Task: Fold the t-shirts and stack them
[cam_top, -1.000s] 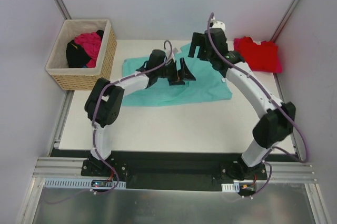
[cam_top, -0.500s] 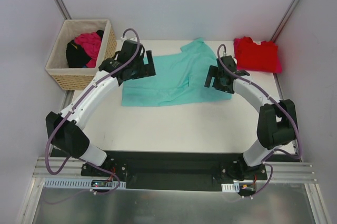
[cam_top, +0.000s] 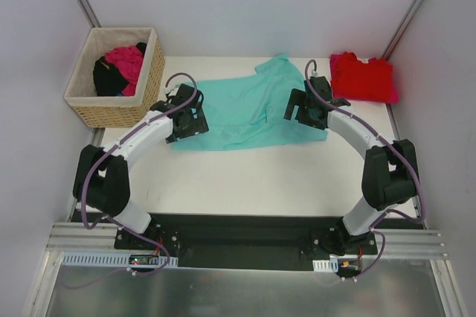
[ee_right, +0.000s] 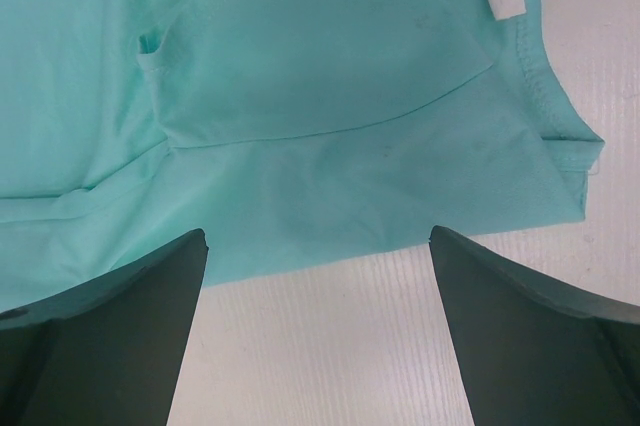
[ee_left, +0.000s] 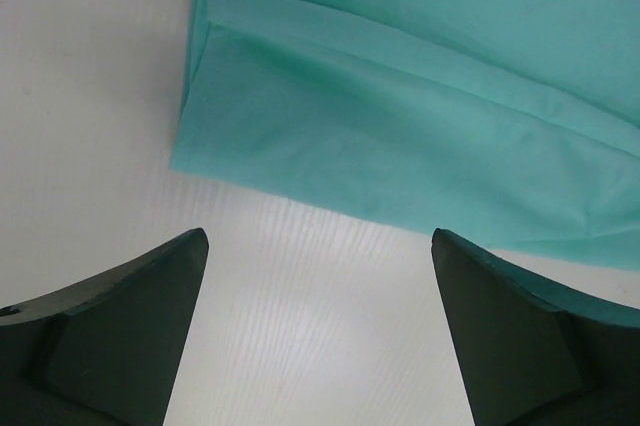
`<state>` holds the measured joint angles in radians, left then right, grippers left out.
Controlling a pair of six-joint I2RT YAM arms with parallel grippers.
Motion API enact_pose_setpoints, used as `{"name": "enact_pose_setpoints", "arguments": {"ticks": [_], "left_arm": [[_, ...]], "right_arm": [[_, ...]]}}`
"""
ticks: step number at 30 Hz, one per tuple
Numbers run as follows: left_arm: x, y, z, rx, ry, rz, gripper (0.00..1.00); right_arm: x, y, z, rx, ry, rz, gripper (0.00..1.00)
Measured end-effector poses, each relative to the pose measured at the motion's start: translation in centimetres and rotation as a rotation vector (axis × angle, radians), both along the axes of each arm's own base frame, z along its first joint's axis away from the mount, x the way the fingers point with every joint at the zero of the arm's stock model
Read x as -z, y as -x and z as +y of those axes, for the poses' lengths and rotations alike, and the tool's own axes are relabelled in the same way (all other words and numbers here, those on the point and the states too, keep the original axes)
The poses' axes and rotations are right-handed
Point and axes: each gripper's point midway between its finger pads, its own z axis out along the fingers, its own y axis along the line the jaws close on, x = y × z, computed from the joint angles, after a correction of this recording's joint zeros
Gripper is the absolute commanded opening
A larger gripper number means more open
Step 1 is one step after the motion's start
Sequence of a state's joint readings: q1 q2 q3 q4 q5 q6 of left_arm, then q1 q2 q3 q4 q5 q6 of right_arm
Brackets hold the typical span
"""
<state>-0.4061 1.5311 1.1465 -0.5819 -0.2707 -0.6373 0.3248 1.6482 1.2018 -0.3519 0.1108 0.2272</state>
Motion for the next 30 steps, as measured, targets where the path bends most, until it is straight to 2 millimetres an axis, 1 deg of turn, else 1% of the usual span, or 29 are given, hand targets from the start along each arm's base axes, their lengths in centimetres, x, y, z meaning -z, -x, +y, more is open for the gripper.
{"name": "enact_pose_setpoints", "arguments": {"ticks": [5,11,14,18,22,26,27,30], "left_arm": [[1.6,-1.9,-1.1,-0.003,0.03,-0.029,0.95],[2.5,-4.1,-3.2,0.024,0.11,-0.074,0.94],[3.8,-4.6,-3.7,0.024,0.119,-0.058,0.93],[5.4,-4.7,-4.0,0.021,0.124,-0.026,0.93],[5.9,-4.9,-4.4,0.023,0.136,-0.021,0.92],[5.5,-5.3,-4.6,0.027,0.145,-0.036,0.92],[5.4,-5.4,-4.7,0.028,0.15,-0.038,0.92],[5.3,-5.4,-4.9,0.034,0.159,-0.038,0.92]], "right_arm": [[-0.1,-0.2,-0.2,0.006,-0.008,-0.004,0.98],[0.1,-0.3,-0.4,0.008,-0.012,0.0,0.98],[0.2,-0.3,-0.3,0.008,-0.012,0.002,0.98],[0.6,-0.6,-0.2,0.008,-0.02,0.007,0.98],[1.5,-0.9,0.9,-0.004,-0.071,0.022,0.98],[2.9,-1.3,2.2,-0.018,-0.139,0.041,0.98],[3.4,-1.3,2.8,-0.026,-0.17,0.047,0.98],[4.2,-1.0,3.9,-0.038,-0.253,0.044,0.98]]}}
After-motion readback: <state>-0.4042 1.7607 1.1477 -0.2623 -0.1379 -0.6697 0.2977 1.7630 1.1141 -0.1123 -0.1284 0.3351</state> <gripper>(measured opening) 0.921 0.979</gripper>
